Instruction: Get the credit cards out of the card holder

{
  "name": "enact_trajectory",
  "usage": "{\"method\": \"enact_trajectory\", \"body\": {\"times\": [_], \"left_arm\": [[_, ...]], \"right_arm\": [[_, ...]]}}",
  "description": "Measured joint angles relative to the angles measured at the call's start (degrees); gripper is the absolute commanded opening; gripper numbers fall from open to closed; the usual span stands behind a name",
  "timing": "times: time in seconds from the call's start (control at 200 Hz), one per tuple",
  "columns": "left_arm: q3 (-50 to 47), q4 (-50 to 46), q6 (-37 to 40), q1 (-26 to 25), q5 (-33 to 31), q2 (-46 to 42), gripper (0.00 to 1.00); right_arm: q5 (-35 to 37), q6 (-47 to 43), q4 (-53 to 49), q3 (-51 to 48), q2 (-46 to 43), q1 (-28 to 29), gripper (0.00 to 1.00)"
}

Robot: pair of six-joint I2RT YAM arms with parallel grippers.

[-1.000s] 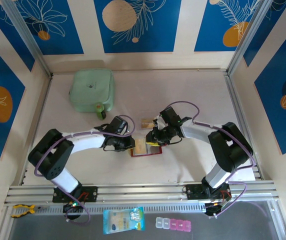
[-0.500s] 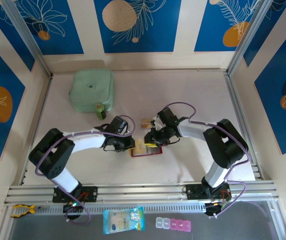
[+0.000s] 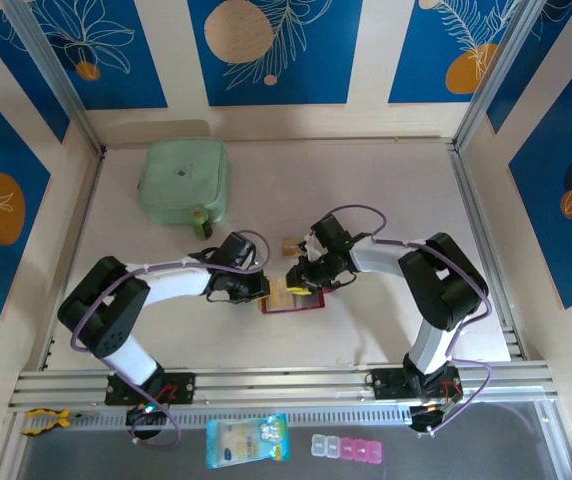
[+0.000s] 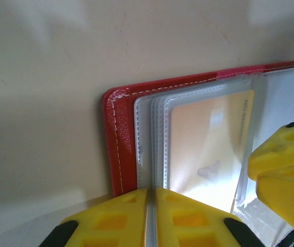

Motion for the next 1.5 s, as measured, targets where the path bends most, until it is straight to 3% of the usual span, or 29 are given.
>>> {"method": "enact_trajectory", "body": {"times": [0.59,0.885,1.496], "left_arm": [[0.26,-0.28,0.44,0.35,0.20,0.31,0.13],[0.44,-0.35,0.48,0.50,0.42,0.42,0.13],[0.44,-0.37,0.83,0.55,0.42,0.42,0.13]], "right_arm": [[-0.09,-0.85,-0.13,1.42,2.49,0.81,0.18],[1.09,-1.79,-0.96,2.03,2.64,1.31,0.25],[7.21,-3.48,-6.14,2.27,-0.04,1.42,0.26]]}}
